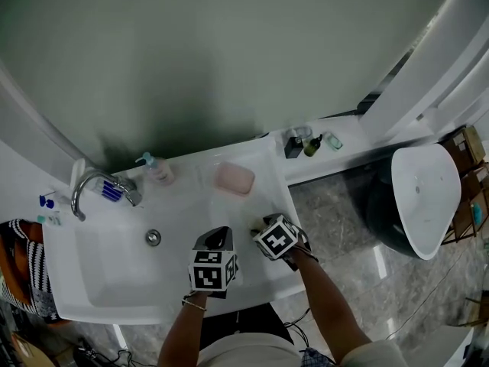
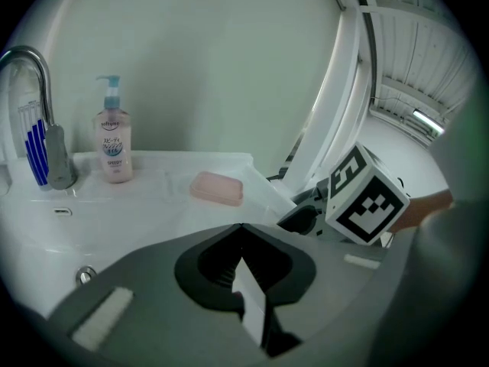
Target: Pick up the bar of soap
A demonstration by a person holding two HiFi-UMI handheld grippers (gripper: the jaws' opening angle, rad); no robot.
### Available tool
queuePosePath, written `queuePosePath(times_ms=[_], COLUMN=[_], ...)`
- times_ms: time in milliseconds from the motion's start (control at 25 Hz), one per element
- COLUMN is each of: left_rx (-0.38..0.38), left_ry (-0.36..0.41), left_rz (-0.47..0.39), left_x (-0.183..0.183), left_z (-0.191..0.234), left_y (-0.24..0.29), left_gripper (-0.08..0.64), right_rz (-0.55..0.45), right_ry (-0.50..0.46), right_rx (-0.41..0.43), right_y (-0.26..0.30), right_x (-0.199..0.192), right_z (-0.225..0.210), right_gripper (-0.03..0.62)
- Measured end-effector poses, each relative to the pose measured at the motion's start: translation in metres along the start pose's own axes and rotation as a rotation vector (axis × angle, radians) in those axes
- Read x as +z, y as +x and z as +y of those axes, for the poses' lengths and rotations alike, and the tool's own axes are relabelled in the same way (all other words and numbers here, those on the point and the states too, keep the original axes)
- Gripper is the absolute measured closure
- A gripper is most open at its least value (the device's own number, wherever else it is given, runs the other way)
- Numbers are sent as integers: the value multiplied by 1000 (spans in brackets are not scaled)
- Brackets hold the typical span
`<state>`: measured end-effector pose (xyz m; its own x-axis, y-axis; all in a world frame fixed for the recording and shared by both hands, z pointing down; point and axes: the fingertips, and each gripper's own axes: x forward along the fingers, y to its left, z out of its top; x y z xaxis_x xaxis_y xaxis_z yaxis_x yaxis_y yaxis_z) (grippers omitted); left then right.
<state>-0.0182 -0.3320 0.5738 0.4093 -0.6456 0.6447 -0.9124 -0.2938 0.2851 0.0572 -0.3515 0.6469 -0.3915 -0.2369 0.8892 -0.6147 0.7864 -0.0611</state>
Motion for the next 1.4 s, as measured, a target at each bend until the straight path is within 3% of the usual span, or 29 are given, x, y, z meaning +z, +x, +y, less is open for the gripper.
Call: queuePosePath(times_ms=[520,680,840,1040,1400], left_rx=[-8,-15,-9,-6,-12], left_ry=[24,27,37,36,38], left_rz=[-17,-36,-45,-60,-103], left_x=[-1,2,3,6,15], left_z=[-10,-10,-10,-13,-23], left_y=[-7,-11,-15,-16,-20], left_gripper=[551,551,551,551,551], right_rz=[22,27,-54,-135,-347], right_ry=[95,68,119,116,145], right_rx=[24,11,37,21,-123], right_y=[-2,-3,-18,-44,-100], right_x=[-7,-4,12,30,50], right_z=[-2,0,-2,-4,-4], right_gripper=[380,357,357,357,359])
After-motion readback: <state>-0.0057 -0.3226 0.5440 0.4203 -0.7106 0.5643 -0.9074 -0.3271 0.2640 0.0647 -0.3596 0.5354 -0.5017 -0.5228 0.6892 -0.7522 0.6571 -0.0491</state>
